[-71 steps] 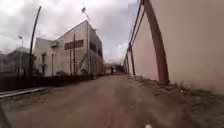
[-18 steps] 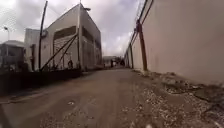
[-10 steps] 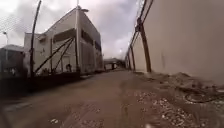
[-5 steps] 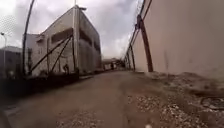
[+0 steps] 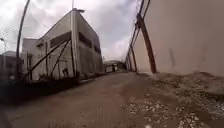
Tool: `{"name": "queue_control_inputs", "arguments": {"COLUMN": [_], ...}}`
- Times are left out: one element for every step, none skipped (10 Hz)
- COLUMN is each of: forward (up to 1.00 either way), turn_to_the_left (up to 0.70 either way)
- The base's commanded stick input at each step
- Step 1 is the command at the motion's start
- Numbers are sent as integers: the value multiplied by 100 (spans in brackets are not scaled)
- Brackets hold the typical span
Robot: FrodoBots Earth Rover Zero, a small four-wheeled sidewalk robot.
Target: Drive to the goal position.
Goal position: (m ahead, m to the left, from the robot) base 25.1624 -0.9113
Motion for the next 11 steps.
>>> {"name": "queue_control_inputs", "arguments": {"forward": [70, 70, 70, 70, 70, 70, 70, 70, 70, 70, 70], "turn_to_the_left": [0, 0, 0, 0, 0, 0, 0, 0, 0, 0, 0]}}
